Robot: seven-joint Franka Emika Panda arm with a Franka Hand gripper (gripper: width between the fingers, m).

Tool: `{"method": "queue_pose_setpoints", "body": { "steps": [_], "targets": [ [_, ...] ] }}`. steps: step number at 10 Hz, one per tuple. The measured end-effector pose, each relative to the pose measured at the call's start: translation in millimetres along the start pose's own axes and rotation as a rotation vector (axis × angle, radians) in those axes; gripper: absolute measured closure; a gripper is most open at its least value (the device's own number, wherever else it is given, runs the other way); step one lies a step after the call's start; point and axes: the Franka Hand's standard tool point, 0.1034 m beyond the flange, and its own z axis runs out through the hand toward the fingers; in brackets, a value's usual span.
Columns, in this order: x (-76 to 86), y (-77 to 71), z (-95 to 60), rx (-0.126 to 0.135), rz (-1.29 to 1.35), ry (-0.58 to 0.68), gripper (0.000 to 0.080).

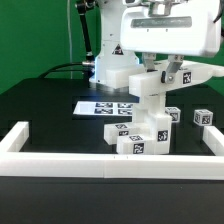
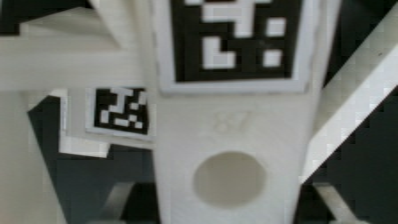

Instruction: Assemble chair

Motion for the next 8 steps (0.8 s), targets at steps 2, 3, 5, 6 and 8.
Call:
{"method": "queue_pose_setpoints", "body": {
  "steps": [2, 3, 5, 6, 8],
  "targets": [
    [0.5, 0.1, 0.1, 0.000, -0.007, 0.000, 0.0508],
    [2.9, 0.7, 0.5, -0.001, -0.009, 0.002, 0.0508],
    [2.2, 0.3, 0.4, -0.001, -0.036, 0.002, 0.0508],
    [2.1, 0.2, 0.4, -0.001, -0.039, 0.002, 0.0508],
    [1.8, 0.0, 0.4, 0.000, -0.030, 0.001, 0.0508]
  ]
}}
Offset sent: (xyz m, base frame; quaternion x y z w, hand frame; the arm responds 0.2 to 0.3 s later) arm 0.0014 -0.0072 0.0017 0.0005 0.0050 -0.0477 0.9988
